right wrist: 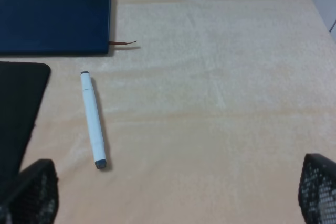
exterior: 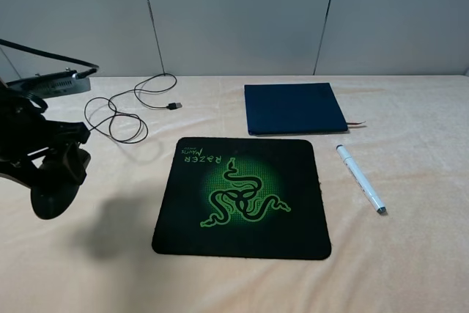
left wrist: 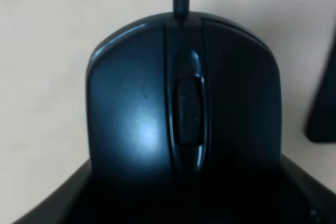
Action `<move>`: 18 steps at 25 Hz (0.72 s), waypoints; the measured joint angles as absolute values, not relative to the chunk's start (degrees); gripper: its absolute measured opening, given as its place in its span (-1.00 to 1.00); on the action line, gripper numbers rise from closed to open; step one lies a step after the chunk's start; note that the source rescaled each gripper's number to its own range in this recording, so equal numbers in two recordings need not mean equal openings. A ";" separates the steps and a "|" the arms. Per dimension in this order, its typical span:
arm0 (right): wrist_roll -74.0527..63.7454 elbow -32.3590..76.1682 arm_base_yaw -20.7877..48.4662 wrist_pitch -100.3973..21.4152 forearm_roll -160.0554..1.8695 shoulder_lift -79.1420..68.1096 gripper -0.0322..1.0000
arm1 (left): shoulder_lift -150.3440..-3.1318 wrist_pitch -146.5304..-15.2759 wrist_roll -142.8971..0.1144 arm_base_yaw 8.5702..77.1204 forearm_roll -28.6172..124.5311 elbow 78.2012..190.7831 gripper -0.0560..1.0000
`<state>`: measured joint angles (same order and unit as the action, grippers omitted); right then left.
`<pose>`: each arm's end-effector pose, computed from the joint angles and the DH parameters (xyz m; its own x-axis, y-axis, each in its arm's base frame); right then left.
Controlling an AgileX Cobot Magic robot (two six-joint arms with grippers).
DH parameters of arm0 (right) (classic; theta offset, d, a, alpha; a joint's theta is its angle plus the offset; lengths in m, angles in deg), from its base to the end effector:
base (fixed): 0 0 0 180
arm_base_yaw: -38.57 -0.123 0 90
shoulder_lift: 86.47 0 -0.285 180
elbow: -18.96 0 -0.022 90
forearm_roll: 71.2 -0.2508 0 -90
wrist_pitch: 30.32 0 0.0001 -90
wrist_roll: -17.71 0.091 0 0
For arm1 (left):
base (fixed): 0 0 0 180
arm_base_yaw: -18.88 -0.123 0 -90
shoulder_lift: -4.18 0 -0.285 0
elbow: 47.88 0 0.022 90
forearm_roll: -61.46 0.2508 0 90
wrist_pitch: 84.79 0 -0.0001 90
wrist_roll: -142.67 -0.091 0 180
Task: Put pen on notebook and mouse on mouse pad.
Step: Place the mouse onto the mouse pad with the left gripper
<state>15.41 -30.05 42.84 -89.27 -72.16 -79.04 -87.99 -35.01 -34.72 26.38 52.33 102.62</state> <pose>-0.0035 0.0016 0.2777 -0.4293 0.0005 -0.9032 0.0480 0.9986 -0.0223 0.2461 -0.0435 0.2056 -0.9906 -0.0182 -0.1354 0.0012 0.9900 -0.1414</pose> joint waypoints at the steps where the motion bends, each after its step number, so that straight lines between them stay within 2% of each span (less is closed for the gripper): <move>1: 15.41 -30.05 42.84 -89.27 -72.16 -79.04 1.00 | -87.93 -33.73 -35.31 26.38 51.41 103.04 -0.89; 6: 15.41 -30.05 42.84 -89.27 -72.16 -79.04 1.00 | -87.93 -33.11 -36.84 29.12 48.53 103.47 -0.89; 18: 15.41 -30.05 42.84 -89.27 -72.16 -79.04 1.00 | -92.20 -41.11 -28.74 45.85 48.08 106.21 -0.89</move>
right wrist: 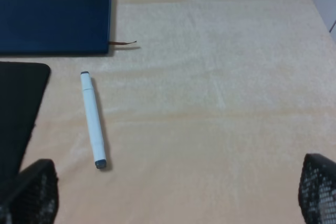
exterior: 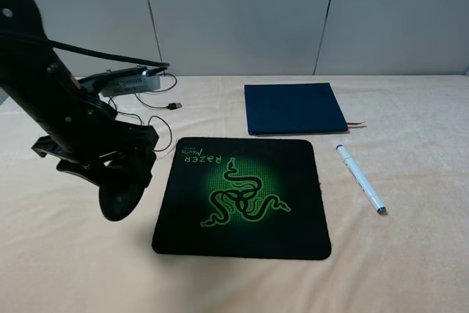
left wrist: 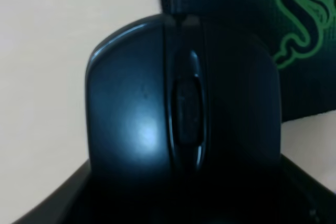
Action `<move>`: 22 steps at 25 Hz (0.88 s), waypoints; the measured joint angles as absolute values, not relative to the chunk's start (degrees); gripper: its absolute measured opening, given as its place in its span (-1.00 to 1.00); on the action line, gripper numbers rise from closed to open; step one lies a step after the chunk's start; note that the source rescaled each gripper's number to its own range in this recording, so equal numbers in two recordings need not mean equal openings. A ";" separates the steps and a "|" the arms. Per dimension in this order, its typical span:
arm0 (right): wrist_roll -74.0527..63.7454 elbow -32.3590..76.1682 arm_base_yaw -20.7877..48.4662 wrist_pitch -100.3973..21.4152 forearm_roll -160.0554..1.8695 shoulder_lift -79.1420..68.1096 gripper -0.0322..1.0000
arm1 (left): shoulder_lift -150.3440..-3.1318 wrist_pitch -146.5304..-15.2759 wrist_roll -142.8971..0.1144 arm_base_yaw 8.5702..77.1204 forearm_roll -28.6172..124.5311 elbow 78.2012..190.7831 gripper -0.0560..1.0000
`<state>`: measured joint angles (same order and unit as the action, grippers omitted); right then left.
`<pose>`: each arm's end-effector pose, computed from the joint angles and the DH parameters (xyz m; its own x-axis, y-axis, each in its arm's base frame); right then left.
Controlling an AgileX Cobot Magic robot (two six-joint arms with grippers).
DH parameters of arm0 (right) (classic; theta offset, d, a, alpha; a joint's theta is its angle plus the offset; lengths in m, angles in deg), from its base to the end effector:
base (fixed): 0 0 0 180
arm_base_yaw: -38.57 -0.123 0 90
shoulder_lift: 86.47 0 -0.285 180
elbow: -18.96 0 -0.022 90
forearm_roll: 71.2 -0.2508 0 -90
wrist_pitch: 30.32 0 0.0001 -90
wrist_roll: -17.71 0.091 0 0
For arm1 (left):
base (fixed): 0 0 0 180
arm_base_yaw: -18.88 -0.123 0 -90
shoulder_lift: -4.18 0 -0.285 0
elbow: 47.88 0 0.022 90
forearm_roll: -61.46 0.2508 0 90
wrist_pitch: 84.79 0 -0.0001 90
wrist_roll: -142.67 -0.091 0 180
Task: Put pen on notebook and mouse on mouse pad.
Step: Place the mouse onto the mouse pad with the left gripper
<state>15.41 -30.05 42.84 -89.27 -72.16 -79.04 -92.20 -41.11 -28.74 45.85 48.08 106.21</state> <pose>-0.0035 0.0016 0.2777 -0.4293 0.0005 -0.9032 0.0480 0.9986 -0.0223 0.2414 -0.1392 0.2040 -0.9702 0.1450 -0.1941 0.1882 0.9555 -0.2272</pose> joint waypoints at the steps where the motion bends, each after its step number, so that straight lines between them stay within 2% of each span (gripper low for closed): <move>1: 15.41 -30.05 42.84 -89.27 -72.16 -79.04 1.00 | -94.00 -40.95 -28.51 46.86 47.94 107.15 -0.89; 12: 15.41 -30.05 42.84 -89.27 -72.16 -79.04 1.00 | -112.65 -39.19 -26.14 56.43 47.60 127.45 -0.89; 17: 15.41 -30.05 42.84 -89.27 -72.16 -79.04 1.00 | -120.23 -38.22 -25.78 58.16 47.55 135.57 -0.89; 22: 15.41 -30.05 42.84 -89.27 -72.16 -79.04 1.00 | -124.78 -39.69 -24.81 58.29 47.55 138.74 -0.89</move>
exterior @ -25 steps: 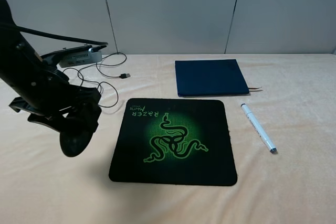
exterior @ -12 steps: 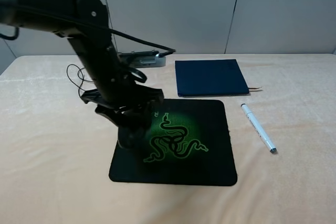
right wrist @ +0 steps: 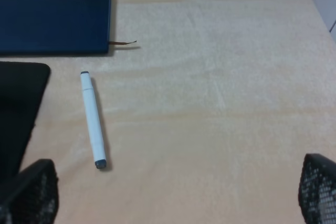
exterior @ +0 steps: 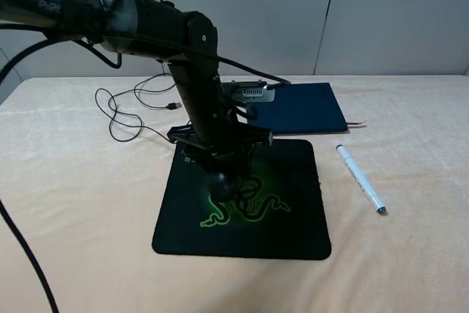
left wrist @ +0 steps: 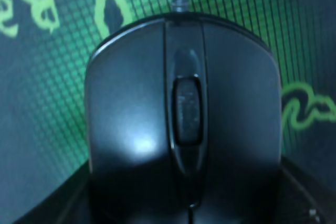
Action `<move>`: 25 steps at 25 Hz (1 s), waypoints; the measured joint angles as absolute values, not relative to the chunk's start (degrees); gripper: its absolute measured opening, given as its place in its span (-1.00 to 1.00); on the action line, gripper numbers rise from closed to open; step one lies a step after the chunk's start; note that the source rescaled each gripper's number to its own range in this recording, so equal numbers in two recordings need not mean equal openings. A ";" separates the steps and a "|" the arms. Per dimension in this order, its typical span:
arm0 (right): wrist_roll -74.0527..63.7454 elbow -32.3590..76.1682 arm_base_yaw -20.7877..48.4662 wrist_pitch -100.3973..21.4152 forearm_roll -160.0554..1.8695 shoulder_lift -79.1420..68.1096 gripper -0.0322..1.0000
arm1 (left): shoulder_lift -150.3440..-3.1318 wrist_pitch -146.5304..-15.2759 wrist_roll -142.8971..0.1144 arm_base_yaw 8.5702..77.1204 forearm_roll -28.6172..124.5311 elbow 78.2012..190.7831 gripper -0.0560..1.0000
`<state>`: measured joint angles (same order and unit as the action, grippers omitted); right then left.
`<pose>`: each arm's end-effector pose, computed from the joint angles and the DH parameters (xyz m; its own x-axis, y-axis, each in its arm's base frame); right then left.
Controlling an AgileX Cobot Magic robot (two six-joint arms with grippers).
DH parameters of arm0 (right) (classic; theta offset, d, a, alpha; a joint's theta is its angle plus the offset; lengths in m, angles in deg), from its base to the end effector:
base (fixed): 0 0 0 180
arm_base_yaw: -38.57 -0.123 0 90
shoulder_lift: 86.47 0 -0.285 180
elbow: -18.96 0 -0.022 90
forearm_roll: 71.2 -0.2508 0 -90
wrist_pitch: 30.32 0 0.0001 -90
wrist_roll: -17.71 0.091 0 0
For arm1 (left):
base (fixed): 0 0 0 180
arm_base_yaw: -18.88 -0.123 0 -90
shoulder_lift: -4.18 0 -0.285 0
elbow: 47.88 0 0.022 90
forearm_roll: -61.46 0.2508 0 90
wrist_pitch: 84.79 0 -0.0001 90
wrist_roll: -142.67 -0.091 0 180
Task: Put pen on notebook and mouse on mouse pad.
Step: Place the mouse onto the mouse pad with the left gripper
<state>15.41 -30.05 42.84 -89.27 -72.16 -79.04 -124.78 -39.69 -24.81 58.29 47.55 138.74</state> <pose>-0.0035 0.0016 0.2777 -0.4293 0.0005 -0.9032 0.0480 0.9986 -0.0223 0.3174 -0.2809 0.1418 -0.9451 0.2898 -0.1512 0.3196 0.9162 -0.2416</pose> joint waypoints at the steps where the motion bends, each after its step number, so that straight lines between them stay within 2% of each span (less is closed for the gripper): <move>1: 15.41 -30.05 42.84 -89.27 -72.16 -79.04 1.00 | -125.30 -40.51 -24.45 58.29 47.55 138.80 -0.89; 12: 15.41 -30.05 42.84 -89.27 -72.17 -79.04 1.00 | -126.38 -43.68 -23.36 58.29 47.72 138.80 -0.87; 13: 15.41 -30.05 42.84 -89.27 -72.17 -79.04 1.00 | -126.38 -43.68 -23.36 58.29 47.78 138.80 -0.77; 14: 15.41 -30.05 42.84 -89.27 -72.17 -79.04 1.00 | -126.38 -43.68 -23.36 58.29 47.78 138.80 -0.55; 16: 15.41 -30.05 42.84 -89.27 -72.17 -79.04 1.00 | -126.38 -43.68 -23.36 58.29 47.78 138.80 0.20; 17: 15.41 -30.05 42.84 -89.27 -72.17 -79.04 1.00 | -126.38 -43.68 -23.36 58.29 47.78 138.80 0.50; 18: 15.41 -30.05 42.84 -89.27 -72.17 -79.04 1.00 | -126.38 -43.68 -23.36 58.29 47.78 138.80 0.66; 20: 15.41 -30.05 42.84 -89.27 -72.17 -79.04 1.00 | -126.38 -43.62 -23.36 58.29 47.73 138.80 0.87; 25: 15.41 -30.05 42.84 -89.27 -72.17 -79.04 1.00 | -126.38 -43.39 -23.36 58.29 47.73 138.80 0.98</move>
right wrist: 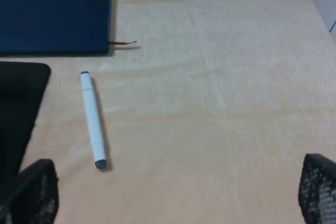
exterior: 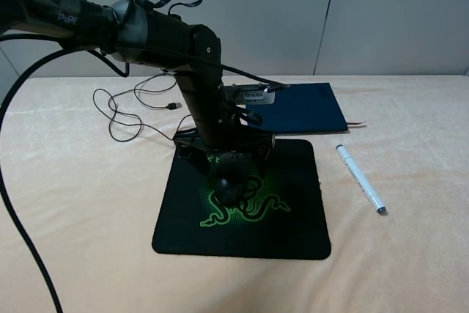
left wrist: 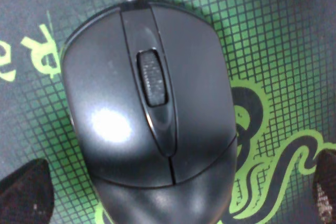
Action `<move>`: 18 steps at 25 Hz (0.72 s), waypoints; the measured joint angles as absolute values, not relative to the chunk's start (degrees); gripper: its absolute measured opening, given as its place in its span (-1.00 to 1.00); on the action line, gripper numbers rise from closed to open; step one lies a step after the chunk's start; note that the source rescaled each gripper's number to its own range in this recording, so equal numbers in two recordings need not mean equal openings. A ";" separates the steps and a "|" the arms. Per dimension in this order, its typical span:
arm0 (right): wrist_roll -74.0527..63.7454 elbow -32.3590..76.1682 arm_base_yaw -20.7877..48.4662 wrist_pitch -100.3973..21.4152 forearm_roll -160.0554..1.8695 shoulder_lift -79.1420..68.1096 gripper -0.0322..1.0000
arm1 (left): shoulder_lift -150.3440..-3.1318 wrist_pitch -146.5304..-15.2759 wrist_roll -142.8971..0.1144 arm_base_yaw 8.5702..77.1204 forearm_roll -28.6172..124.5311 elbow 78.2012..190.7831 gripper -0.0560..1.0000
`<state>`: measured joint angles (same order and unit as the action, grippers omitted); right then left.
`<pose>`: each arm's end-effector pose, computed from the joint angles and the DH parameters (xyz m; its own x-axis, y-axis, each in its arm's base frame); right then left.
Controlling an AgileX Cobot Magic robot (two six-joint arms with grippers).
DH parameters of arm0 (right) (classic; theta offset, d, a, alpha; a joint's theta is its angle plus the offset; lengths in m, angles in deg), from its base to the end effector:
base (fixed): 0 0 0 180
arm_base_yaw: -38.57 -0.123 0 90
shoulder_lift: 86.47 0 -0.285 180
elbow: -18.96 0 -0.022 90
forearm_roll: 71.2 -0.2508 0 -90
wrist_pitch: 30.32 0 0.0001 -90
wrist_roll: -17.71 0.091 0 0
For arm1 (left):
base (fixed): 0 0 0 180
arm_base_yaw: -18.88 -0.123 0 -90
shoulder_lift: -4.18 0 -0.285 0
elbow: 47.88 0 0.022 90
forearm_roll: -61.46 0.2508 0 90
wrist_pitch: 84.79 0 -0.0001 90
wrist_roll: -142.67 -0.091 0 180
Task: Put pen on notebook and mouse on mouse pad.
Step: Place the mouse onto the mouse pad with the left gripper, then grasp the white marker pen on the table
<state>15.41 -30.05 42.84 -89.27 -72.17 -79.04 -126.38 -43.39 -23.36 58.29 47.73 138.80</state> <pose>-0.0035 0.0016 0.2777 -0.4292 0.0006 -0.9032 0.0479 0.9986 -0.0222 0.3230 -0.2839 0.1314 -0.9501 0.2535 -0.1817 0.2938 0.9231 -0.2483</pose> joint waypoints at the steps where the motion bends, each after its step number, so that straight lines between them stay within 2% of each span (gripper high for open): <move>1: 15.41 -30.05 42.84 -89.27 -72.17 -79.04 1.00 | -126.38 -43.07 -23.36 58.29 47.73 138.80 0.98; 8: 15.41 -30.05 42.84 -89.27 -72.17 -79.04 1.00 | -125.09 -40.34 -23.43 58.29 47.79 138.80 1.00; 18: 15.41 -30.05 42.84 -89.27 -72.22 -79.04 1.00 | -112.39 -31.22 -23.73 58.30 55.93 138.80 1.00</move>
